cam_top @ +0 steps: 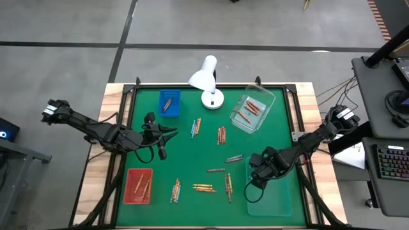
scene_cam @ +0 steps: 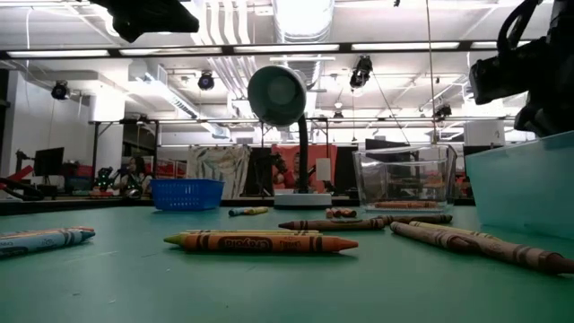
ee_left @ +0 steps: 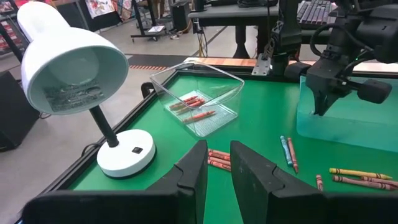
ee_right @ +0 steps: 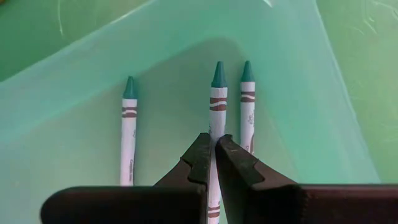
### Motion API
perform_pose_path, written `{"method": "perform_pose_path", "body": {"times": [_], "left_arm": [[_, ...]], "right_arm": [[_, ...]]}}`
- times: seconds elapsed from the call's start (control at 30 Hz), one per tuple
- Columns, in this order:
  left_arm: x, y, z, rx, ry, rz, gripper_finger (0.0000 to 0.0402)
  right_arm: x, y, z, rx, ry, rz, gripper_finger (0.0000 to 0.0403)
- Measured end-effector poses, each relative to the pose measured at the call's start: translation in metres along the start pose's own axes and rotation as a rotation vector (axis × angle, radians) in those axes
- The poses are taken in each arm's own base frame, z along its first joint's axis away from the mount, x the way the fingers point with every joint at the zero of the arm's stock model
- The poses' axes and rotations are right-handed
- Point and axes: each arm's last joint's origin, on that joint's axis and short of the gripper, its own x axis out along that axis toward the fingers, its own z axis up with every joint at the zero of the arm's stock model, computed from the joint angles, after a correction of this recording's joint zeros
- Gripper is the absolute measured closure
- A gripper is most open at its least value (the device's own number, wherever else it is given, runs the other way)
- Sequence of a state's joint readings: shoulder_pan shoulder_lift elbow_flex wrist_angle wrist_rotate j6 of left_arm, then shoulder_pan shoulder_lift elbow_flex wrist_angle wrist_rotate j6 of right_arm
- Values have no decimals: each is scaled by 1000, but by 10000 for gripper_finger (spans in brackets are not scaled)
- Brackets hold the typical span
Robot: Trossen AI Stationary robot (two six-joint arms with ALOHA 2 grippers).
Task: Sort crayons
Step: Put the blue crayon into the green bin, then put the brown crayon into the blue bin
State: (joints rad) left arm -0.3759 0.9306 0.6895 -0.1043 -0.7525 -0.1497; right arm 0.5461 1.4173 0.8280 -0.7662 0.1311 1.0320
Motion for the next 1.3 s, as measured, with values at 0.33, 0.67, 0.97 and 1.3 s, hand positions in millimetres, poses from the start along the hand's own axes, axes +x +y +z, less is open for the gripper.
{"method": "perform_pose_path", "body": {"times": [0.33, 0.67, 0.97, 1.3], "left_arm": [[0, 0, 0, 0, 0, 0, 349], [0, 0, 0, 0, 0, 0, 349], [0, 0, 0, 0, 0, 0, 349], [0, 0, 0, 0, 0, -1, 349]], "right_arm": [[0, 0, 0, 0, 2, 2, 390], [0, 1, 1, 29, -1, 15, 388], [1, 2, 1, 11, 13, 25, 378], [2, 0, 4, 49, 14, 23, 305]]}}
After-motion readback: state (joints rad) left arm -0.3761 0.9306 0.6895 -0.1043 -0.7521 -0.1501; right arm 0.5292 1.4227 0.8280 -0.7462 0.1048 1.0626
